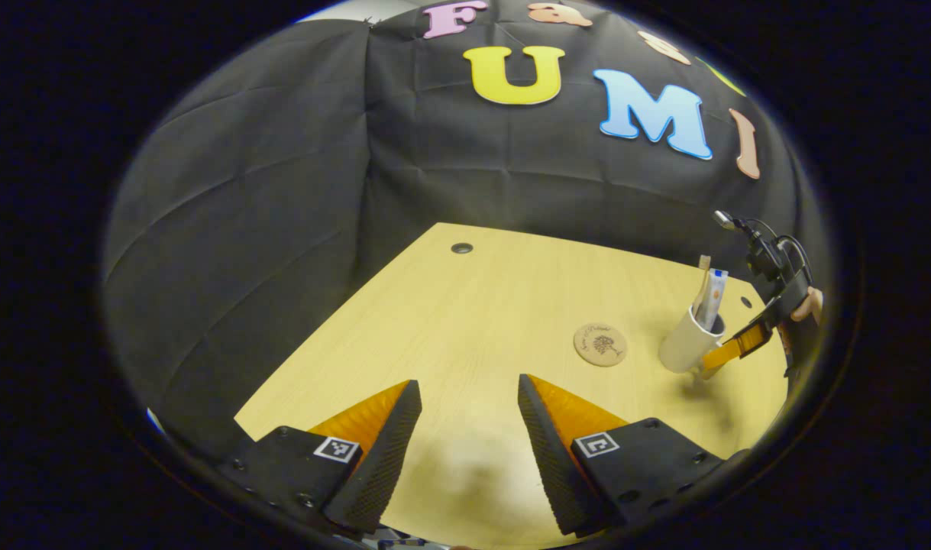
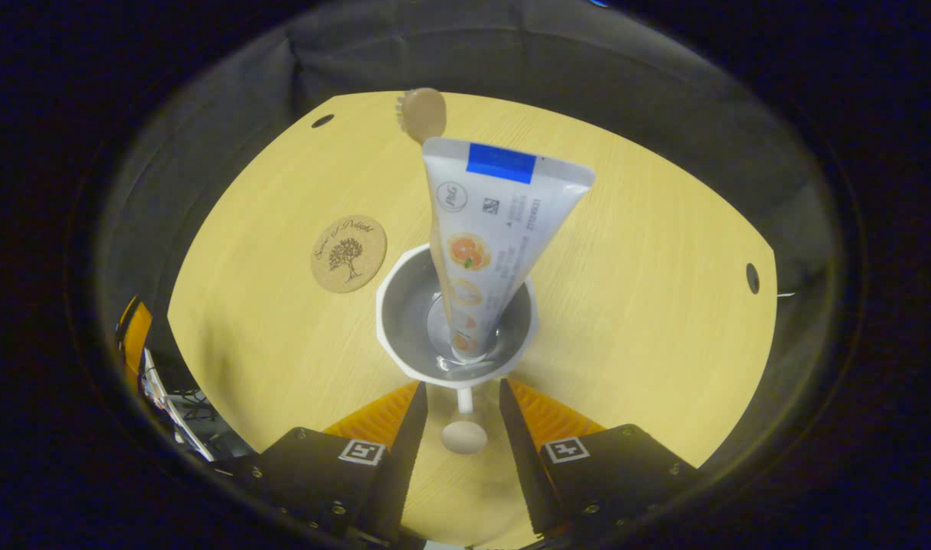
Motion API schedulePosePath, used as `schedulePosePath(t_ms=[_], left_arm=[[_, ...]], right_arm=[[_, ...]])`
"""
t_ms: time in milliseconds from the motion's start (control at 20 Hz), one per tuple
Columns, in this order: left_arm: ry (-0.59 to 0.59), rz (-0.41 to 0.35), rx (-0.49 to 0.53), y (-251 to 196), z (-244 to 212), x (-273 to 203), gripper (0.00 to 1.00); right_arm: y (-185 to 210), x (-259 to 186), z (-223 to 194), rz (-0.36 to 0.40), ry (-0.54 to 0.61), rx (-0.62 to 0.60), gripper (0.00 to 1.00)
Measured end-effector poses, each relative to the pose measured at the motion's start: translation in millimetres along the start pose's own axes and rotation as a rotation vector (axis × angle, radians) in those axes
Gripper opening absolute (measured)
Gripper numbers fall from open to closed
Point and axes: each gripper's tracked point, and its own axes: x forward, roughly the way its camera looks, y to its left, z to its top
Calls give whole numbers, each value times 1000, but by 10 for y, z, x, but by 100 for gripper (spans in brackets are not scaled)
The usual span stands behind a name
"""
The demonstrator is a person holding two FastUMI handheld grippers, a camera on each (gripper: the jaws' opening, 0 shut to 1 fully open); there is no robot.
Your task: Put the toothbrush and toothpaste on the desktop into the cup, then pick up the cup and place it on the coaster on the desktop.
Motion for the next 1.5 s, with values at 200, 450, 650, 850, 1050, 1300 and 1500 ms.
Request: schedulePosePath(t_ms=[200, 450, 650, 850, 1050, 1300, 1500], left_arm=[[16, 37, -26, 112, -68, 4, 87], [25, 53, -32, 128, -105, -32, 87], [32, 62, -36, 122, -141, -13, 87], [33, 67, -32, 100, -143, 7, 87], [30, 63, -25, 67, -135, 38, 87], [24, 49, -19, 71, -165, -19, 87], [26, 51, -22, 104, -185, -62, 87]], right_arm=[[25, 150, -21, 14, 32, -16, 62], [3, 304, -30, 5, 44, -24, 35], [-5, 243, -27, -6, 31, -48, 30], [8, 245, -33, 4, 5, -24, 23], [41, 242, -39, 22, -14, 19, 23], [82, 190, 38, 27, -45, 43, 23], [175, 98, 144, 37, -62, 44, 23]])
